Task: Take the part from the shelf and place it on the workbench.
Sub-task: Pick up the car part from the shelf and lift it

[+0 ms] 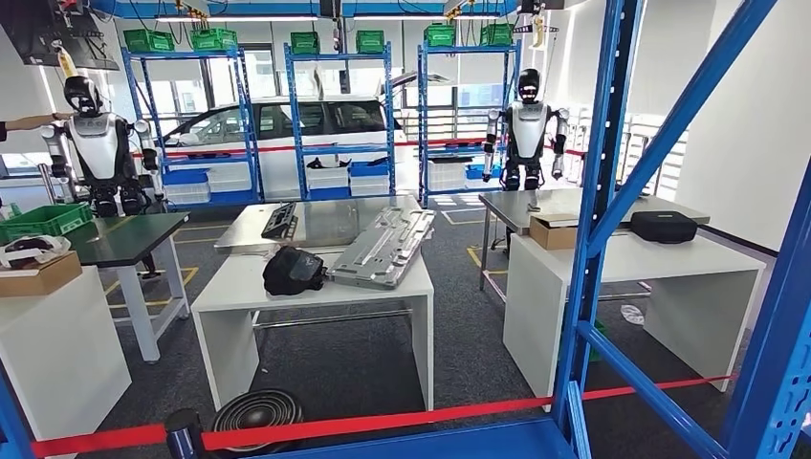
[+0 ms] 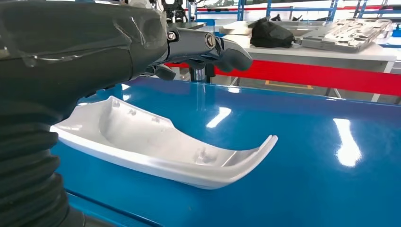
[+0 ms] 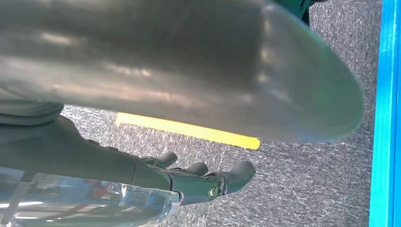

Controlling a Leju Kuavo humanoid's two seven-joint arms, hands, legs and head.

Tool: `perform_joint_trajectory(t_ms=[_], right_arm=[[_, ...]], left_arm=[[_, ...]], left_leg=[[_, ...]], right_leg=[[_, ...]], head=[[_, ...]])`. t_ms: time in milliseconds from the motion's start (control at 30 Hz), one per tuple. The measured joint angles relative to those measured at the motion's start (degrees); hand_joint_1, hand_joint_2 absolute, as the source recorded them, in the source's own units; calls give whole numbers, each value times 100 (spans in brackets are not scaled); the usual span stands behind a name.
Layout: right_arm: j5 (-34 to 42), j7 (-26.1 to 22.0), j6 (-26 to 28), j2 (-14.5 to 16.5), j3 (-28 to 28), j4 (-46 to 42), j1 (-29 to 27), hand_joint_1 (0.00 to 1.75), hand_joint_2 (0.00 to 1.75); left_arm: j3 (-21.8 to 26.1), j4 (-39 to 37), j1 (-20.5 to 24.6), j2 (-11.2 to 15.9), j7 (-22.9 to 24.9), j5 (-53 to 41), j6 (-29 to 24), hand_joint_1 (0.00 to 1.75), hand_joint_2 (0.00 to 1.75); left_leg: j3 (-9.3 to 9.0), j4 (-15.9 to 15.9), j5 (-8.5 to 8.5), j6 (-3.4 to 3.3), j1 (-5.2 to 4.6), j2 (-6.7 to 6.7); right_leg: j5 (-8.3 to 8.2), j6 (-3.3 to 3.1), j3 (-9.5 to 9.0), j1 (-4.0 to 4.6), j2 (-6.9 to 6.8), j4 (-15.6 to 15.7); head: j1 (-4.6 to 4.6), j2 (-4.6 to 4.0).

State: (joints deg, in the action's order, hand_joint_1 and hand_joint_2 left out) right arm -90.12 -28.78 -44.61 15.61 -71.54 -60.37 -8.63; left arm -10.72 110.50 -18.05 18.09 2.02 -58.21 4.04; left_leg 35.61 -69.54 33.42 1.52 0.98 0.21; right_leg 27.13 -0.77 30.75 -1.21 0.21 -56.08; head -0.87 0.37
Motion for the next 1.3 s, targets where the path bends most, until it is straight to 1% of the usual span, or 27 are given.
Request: perform_joint_trajectory(t_ms=[67,100,133,233,267,300,333,400,433,467,500,567,600,633,733,800,833,900,933,967,1000,1067,1100,1133,1167,1233,1300], right_arm=[[0,7,1,5,0,0,2,0,0],[1,14,3,7,0,0,4,0,0],[1,22,8,7,0,1,6,0,0],[0,40,24,3,-1,-1,5,0,0],[1,39,22,2,-1,-3,5,0,0],[1,37,17,0,-1,-8,5,0,0],[1,33,8,-2,-1,-15,4,0,0],[0,17,-31,0,0,-48,-10,0,0],[0,7,-63,-1,0,-73,-21,0,0],[0,-4,-100,-1,0,-101,-35,0,0],[0,-16,-134,-2,0,-127,-47,0,0],[0,-33,-179,-3,-2,-186,-69,0,0],[1,-38,-195,2,-3,-225,-75,0,0],[1,-40,-210,12,-5,-273,-81,0,0],[0,-40,-252,56,-6,-410,-97,0,0],[1,-40,-262,75,-6,-467,-100,0,0],[1,-40,-263,84,-6,-484,-99,0,0],[0,-44,-258,92,-5,-498,-100,0,0],[0,-48,-250,93,-5,-498,-99,0,0],[0,-51,-238,93,-4,-498,-99,0,0],[0,-54,-223,95,-4,-498,-98,0,0],[0,-55,-192,101,-1,-497,-93,0,0],[1,-55,-181,105,2,-496,-88,0,0],[1,-55,-175,108,5,-496,-84,0,0],[1,-55,-172,111,6,-496,-82,0,0],[1,-55,-170,122,7,-498,-81,0,0],[2,-55,-170,133,9,-503,-82,0,0]], left_arm=[[-4,-1,3,7,17,0,1,0,175],[-5,-1,4,16,37,0,3,0,175],[-5,-1,4,28,62,0,7,0,175],[-5,5,4,62,148,-3,45,0,175],[-4,10,8,68,171,-6,70,0,175],[-3,16,11,71,192,-10,97,0,175],[-1,20,10,72,210,-14,123,0,175],[4,20,-1,72,246,-22,167,0,175],[14,20,-16,72,281,-40,181,0,175],[39,20,-36,73,328,-70,192,0,175],[81,20,-65,75,375,-102,199,0,175],[205,32,-125,80,435,-168,231,0,175],[274,46,-151,81,445,-197,264,0,175],[340,66,-174,80,451,-230,306,0,175],[528,139,-246,68,472,-362,463,0,175],[645,190,-284,61,488,-428,529,0,175],[692,205,-297,57,496,-454,546,0,175],[767,213,-321,41,507,-513,593,0,175],[800,213,-335,31,509,-555,622,0,175],[834,213,-347,23,509,-598,648,0,175],[870,213,-355,18,509,-647,663,0,175],[949,214,-359,16,513,-771,687,0,175],[993,217,-358,14,517,-856,698,0,175],[1039,224,-358,9,522,-941,707,0,175],[1091,236,-357,-1,525,-1034,716,0,175],[1193,265,-358,-30,523,-1186,735,0,175],[1285,303,-347,-72,517,-1297,762,0,175]], left_leg=[[-391,816,-390,-25,0,-5],[-530,1122,-498,-44,-8,-11],[-598,1292,-540,-67,-22,-17],[-585,1368,-576,-170,-49,-21],[-587,1398,-605,-217,-42,-16],[-585,1427,-634,-260,-33,-10],[-577,1442,-655,-292,-27,-4],[-543,1442,-671,-320,-47,1],[-534,1440,-676,-325,-57,2],[-530,1438,-678,-326,-66,2],[-534,1434,-678,-325,-71,2],[-539,1413,-669,-308,-87,-1],[-533,1394,-659,-289,-101,-3],[-523,1376,-651,-264,-113,-5],[-505,1348,-637,-171,-103,-10],[-411,1136,-477,-104,-78,-17],[-292,865,-312,-74,-63,-21],[51,99,52,-28,-41,-23],[191,-202,145,-14,-31,-23],[246,-311,129,-7,-25,-22],[193,-192,7,-7,-20,-22],[-162,559,-391,-28,-16,-23],[-339,936,-523,-46,-25,-25],[-452,1186,-591,-67,-36,-27],[-496,1302,-597,-90,-51,-28],[-495,1336,-604,-155,-60,-30],[-520,1388,-649,-244,-41,-26]], right_leg=[[3,10,-15,14,10,-4],[1,25,-10,27,14,-8],[-4,48,3,37,17,-11],[-19,149,41,27,16,-9],[31,165,81,23,13,-81],[141,161,173,21,11,-271],[303,145,324,17,9,-585],[639,120,694,17,8,-1394],[719,130,807,18,8,-1657],[711,154,815,18,7,-1711],[611,186,692,18,6,-1503],[322,224,236,23,1,-646],[213,209,52,30,-1,-281],[159,179,-50,40,-2,-67],[116,66,-79,55,-1,12],[84,-2,-103,27,-4,35],[74,-25,-114,14,-6,42],[73,-39,-106,20,-8,34],[74,-40,-103,23,-8,31],[76,-40,-105,24,-8,27],[78,-39,-112,24,-6,26],[81,-37,-134,24,2,27],[86,-27,-133,40,7,21],[87,-8,-123,54,11,18],[86,14,-108,67,13,17],[80,75,-88,76,13,23],[182,102,-9,70,7,-133]], head=[[-1,0],[-1,1],[2,1],[4,2],[7,2],[12,2],[17,1],[22,1],[23,1],[23,1],[23,1],[25,1],[23,1],[21,1],[16,1],[10,1],[5,0],[-2,1],[-2,0],[-2,0],[-2,0],[-1,0],[-1,0],[-1,1],[0,1],[0,1],[5,1]])
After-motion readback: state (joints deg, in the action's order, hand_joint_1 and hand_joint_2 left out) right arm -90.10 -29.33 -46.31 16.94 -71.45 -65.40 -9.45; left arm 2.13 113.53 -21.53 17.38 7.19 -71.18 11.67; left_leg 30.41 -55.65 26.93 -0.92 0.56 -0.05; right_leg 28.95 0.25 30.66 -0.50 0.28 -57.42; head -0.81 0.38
